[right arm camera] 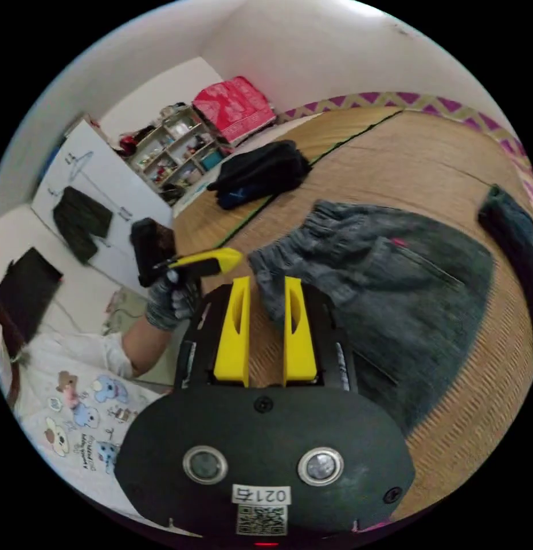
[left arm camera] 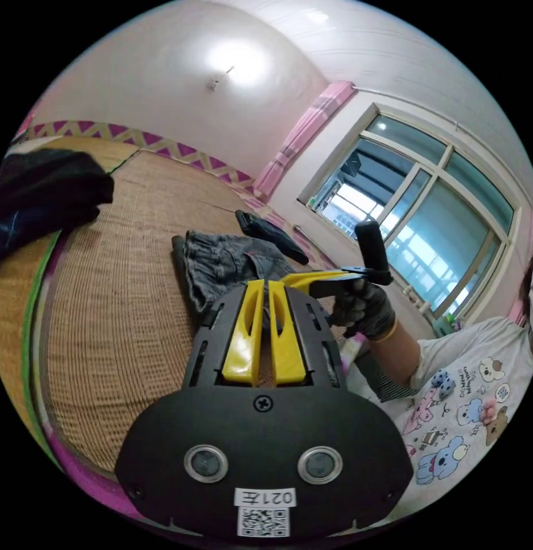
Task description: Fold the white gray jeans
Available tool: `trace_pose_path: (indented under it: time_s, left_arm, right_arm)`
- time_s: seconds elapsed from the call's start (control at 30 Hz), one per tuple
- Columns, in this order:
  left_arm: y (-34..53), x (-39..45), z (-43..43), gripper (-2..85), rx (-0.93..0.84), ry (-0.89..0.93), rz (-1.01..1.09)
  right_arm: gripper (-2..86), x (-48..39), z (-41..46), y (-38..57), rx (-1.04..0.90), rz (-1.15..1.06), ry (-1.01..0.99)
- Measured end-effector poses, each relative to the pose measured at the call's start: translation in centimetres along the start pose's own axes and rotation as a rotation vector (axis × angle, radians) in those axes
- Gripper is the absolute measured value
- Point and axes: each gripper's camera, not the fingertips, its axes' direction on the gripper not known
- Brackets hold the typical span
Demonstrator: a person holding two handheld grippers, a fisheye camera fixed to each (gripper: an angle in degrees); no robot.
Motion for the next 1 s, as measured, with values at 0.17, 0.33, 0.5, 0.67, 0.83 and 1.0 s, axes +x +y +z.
trace_pose_path:
  time_s: [0.17, 0.33, 0.5, 0.67, 0.83, 1.0]
  left_arm:
    - [-3.7, -1.5, 4.6, -0.8, -0.281, -0.216, 0.024]
    - [-3.6, -5.0, 3.8, -0.8, -0.283, -0.137, -0.108]
    - [-6.3, -6.6, -0.5, 0.3, -0.046, -0.097, -0.153]
    - [-9.3, -12.6, 0.3, 13.9, -0.217, -0.081, -0.322]
    - [-11.9, -14.8, 1.0, 13.8, -0.284, 0.048, -0.312]
    - [-13.4, -16.1, 2.9, 8.2, -0.352, 0.128, -0.342]
  right_arm:
    - [2.2, 2.4, -2.8, 5.9, -0.031, 0.007, 0.339]
    - [0.2, 4.2, -0.9, 9.8, -0.073, -0.008, 0.350]
    - [7.0, 9.1, -9.3, 8.5, 0.171, 0.157, 0.350]
    - [13.4, 21.0, -11.0, 7.4, 0.165, 0.418, 0.025]
    - [12.4, 27.0, -9.2, 6.8, 0.139, 0.486, -0.237]
    - [7.8, 28.9, -7.3, 5.1, 0.078, 0.516, -0.298]
